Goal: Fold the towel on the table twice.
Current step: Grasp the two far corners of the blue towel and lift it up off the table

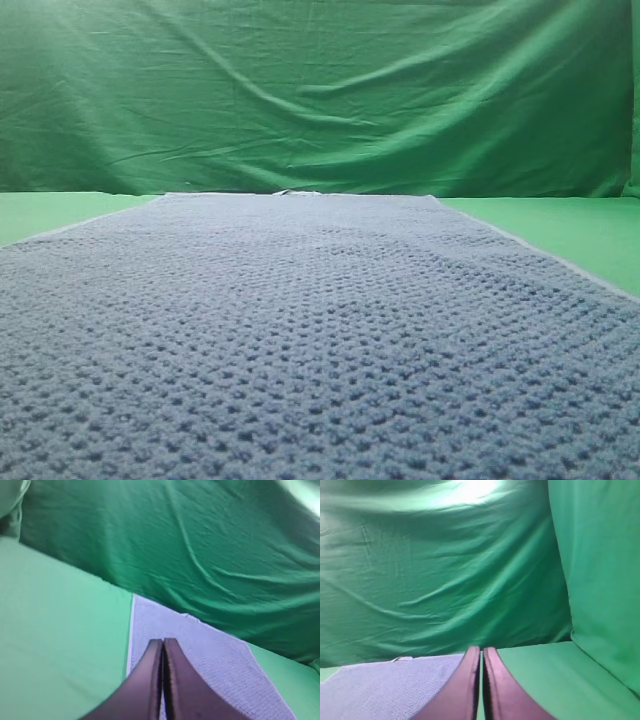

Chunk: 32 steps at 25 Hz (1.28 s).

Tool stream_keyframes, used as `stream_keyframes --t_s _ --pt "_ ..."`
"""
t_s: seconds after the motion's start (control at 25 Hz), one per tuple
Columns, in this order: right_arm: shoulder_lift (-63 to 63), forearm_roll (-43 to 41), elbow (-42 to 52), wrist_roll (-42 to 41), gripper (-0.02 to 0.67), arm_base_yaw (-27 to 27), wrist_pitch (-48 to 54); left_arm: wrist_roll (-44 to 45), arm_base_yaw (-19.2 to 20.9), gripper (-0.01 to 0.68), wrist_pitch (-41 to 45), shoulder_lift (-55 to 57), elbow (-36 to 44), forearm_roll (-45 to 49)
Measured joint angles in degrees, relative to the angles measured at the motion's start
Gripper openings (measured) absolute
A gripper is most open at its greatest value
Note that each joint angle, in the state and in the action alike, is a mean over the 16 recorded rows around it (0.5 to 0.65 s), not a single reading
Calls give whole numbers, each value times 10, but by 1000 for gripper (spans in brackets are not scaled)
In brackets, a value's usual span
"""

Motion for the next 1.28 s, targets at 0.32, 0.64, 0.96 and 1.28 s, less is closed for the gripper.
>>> stream_keyframes --t_s 0.32,0.64,0.96,1.28 --pt "100 0 -92 0 0 0 35 78 0 0 25 9 -79 -2" --pt "178 -2 -158 -9 0 0 42 100 0 0 40 32 -109 -27" --pt "278 -8 -270 -40 0 0 160 101 0 0 114 138 -165 -16" --pt "427 -19 -404 -61 0 9 309 90 -6 0 220 318 -275 47"
